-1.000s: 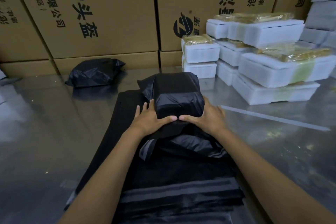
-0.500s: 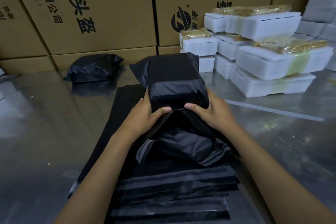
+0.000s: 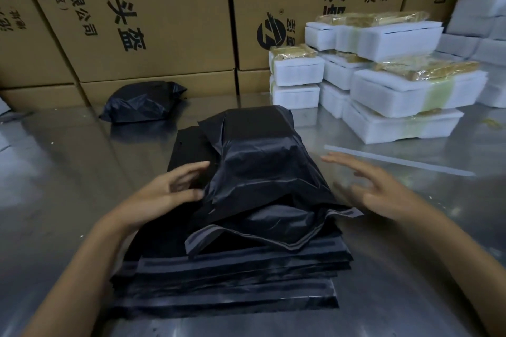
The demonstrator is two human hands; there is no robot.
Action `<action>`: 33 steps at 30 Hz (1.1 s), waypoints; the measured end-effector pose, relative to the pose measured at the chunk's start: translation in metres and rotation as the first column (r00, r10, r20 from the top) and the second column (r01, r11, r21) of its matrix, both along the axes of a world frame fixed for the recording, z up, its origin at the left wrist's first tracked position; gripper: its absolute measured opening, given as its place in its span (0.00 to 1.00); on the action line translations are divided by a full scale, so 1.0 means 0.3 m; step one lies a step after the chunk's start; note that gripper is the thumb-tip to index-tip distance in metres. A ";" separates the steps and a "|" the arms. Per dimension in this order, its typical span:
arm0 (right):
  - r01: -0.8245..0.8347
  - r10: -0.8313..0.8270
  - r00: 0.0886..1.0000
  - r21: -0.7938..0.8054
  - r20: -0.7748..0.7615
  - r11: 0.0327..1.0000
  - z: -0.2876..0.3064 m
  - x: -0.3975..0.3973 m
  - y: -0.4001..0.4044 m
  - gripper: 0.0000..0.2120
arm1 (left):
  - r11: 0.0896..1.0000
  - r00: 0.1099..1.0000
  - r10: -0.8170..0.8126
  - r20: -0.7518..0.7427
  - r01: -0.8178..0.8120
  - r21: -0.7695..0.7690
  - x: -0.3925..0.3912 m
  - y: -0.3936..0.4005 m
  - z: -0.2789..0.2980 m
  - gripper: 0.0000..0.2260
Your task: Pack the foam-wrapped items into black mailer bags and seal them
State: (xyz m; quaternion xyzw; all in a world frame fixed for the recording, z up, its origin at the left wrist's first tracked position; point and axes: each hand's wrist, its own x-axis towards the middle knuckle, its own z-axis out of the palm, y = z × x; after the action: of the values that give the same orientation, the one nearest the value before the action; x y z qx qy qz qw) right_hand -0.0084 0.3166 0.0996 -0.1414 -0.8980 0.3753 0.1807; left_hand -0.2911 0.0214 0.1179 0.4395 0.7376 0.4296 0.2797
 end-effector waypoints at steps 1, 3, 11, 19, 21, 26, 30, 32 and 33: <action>-0.055 0.055 0.996 -0.002 0.066 0.998 0.003 0.037 0.005 0.33 | 0.994 0.994 -0.106 0.024 0.107 -0.024 -0.006 -0.053 0.016 0.30; -0.156 0.151 0.968 0.007 0.200 0.988 0.001 0.084 0.000 0.38 | 0.935 0.947 -0.319 0.040 0.322 -0.152 -0.010 -0.127 0.030 0.37; -0.044 -0.011 0.981 -0.280 -0.195 0.959 0.011 -0.013 -0.090 0.13 | 0.990 0.996 0.056 -0.062 -0.047 0.134 0.115 -0.010 0.027 0.09; 0.262 -0.412 0.857 -0.428 -0.309 0.865 0.145 -0.242 -0.044 0.10 | 0.736 0.869 0.483 0.110 -0.471 0.487 0.012 0.199 0.078 0.15; 0.365 -0.504 0.818 -0.429 -0.276 0.826 0.150 -0.319 -0.037 0.14 | 0.677 0.812 0.580 0.062 -0.523 0.518 -0.009 0.258 0.070 0.15; 0.583 -0.603 0.798 -0.244 -0.010 0.775 0.098 -0.461 -0.010 0.12 | 0.712 0.705 0.695 -0.141 -0.645 0.279 -0.038 0.374 -0.022 0.16; 0.527 -0.520 0.841 -0.442 0.149 0.726 0.055 -0.498 0.018 0.08 | 0.783 0.732 0.599 -0.324 -0.620 0.046 -0.040 0.419 -0.041 0.16; 0.511 -0.507 0.847 -0.512 0.160 0.691 0.051 -0.499 0.026 0.06 | 0.788 0.736 0.580 -0.348 -0.615 0.014 -0.045 0.427 -0.039 0.17; 0.511 -0.507 0.848 -0.500 0.157 0.700 0.048 -0.496 0.025 0.06 | 0.788 0.730 0.579 -0.364 -0.616 0.018 -0.042 0.428 -0.041 0.17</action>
State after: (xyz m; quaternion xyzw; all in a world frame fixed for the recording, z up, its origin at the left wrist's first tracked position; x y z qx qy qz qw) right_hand -0.1573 0.3240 0.1141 -0.4288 -0.6874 0.5399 0.2282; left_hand -0.3037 0.1498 0.1057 0.2327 0.8983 0.3726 0.0130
